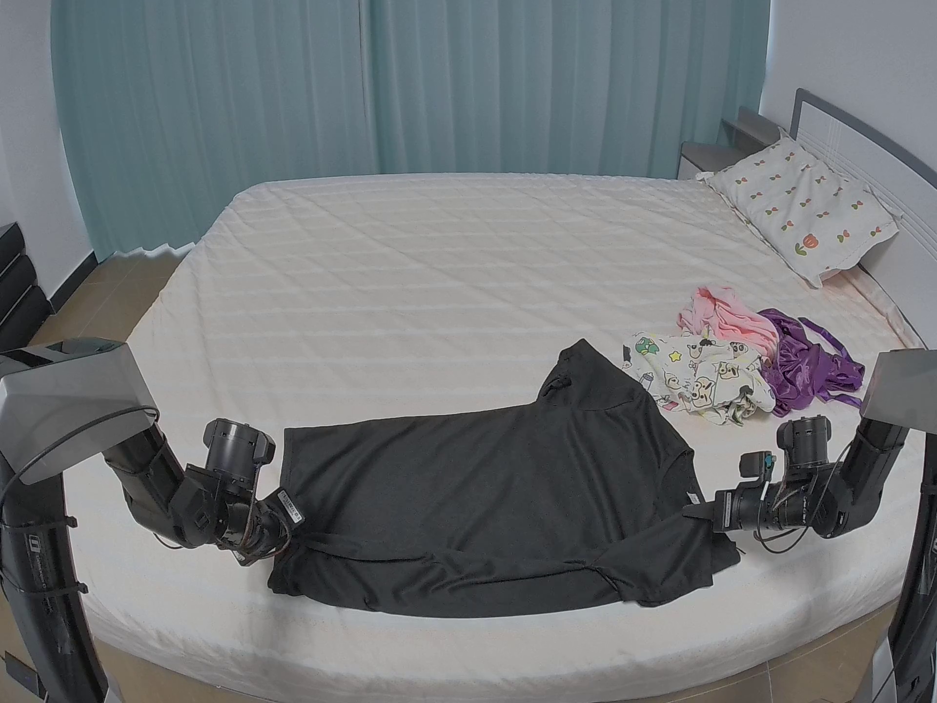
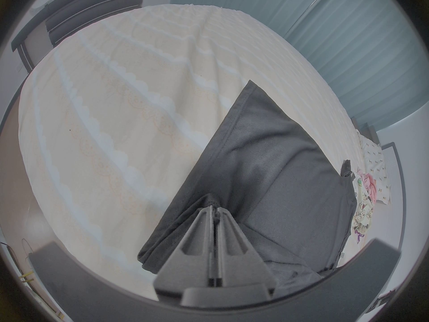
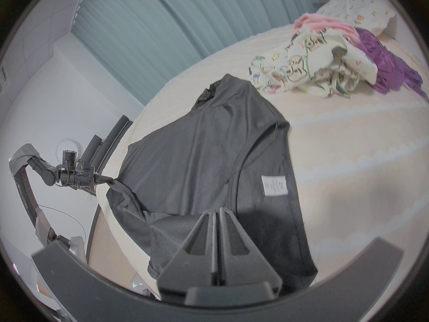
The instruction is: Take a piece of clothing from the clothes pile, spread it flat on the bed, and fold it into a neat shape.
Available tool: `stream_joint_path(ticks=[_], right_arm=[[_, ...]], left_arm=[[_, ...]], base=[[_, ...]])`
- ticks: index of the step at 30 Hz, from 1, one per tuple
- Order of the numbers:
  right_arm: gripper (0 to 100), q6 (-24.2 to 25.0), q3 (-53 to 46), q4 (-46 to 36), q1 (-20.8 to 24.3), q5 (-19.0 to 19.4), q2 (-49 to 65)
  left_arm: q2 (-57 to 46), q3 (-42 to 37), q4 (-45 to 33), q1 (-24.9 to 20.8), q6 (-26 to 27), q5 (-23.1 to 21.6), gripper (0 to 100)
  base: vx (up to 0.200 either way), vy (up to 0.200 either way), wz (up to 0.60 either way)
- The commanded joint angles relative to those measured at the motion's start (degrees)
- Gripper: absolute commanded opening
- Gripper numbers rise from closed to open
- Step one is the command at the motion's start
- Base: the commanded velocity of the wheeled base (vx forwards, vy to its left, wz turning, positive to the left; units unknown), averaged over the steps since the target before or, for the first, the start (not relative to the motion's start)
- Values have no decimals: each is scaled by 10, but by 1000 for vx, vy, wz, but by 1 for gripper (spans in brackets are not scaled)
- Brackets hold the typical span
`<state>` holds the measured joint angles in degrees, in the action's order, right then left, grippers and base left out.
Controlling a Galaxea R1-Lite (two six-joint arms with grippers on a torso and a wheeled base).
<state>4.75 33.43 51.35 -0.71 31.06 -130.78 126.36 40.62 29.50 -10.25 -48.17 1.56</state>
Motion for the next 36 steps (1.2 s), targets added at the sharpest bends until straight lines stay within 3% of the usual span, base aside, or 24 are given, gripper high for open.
stream_joint_path(ticks=[1, 10, 24, 31, 34, 36], right_arm=[[0, 1, 19, 1, 1, -1, 10], [0, 37, 47, 1, 11, -3, 9], [0, 45, 81, 1, 18, -6, -27], [0, 91, 84, 7, 19, -5, -26], [0, 106, 85, 35, 19, -6, -34], [0, 128, 77, 62, 19, -5, -36]], left_arm=[[-7, 1, -3, 5, 0, 0, 0], [-10, 3, -6, 19, 0, -2, 0], [-3, 14, 0, 29, -6, -4, 0], [-3, 15, 1, 34, -6, -5, 0], [-8, 15, 2, 36, -7, -11, 0], [-33, 12, -5, 39, -20, -57, 0]], base=[[0, 0, 0], [0, 0, 0], [0, 0, 0], [0, 0, 0], [0, 0, 0], [0, 0, 0]])
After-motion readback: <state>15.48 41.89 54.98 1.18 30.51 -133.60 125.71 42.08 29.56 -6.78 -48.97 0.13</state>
